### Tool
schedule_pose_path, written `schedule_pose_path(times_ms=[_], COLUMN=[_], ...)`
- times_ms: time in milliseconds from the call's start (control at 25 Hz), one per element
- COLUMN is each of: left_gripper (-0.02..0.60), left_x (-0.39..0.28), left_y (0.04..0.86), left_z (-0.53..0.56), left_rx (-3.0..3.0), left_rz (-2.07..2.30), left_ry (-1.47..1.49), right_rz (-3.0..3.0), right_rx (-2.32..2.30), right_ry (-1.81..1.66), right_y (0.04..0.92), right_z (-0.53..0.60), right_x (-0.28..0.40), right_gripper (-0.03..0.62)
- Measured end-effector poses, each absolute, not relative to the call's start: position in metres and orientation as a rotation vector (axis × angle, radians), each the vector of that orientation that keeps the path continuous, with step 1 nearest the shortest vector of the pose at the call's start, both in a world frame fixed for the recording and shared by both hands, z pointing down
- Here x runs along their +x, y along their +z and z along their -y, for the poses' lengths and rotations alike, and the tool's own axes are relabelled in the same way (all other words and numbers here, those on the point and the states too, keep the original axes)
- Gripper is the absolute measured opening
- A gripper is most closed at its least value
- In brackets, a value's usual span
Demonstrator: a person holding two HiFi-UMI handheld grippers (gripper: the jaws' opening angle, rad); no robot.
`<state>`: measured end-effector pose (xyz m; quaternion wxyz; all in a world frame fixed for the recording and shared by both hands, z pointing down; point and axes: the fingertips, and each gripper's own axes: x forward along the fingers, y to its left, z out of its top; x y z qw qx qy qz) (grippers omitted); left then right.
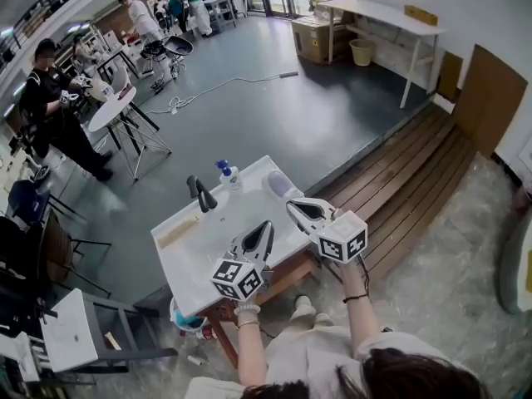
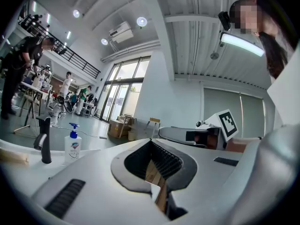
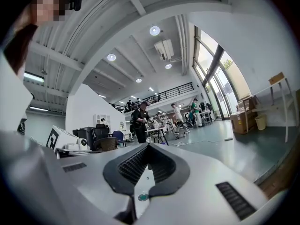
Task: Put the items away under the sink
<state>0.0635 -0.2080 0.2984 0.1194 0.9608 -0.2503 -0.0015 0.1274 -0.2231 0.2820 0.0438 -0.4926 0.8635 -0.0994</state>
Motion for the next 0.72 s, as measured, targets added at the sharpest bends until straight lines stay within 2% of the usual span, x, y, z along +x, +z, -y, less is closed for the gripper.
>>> schedule_pose_path(times_ms=[720], left_gripper=[-0.003], left_x=[0.061], left_y=[0.286], left_z=[0.309], left_rx=[2.865], left_rz=[0.673], left_ry=[-0.039], right_rz=[-2.659], right_rx=[-1.579], right_ry=[-0.237], right_y=[0.279], right_z=[0.318], right_x=[0.131], right_gripper=[0.014])
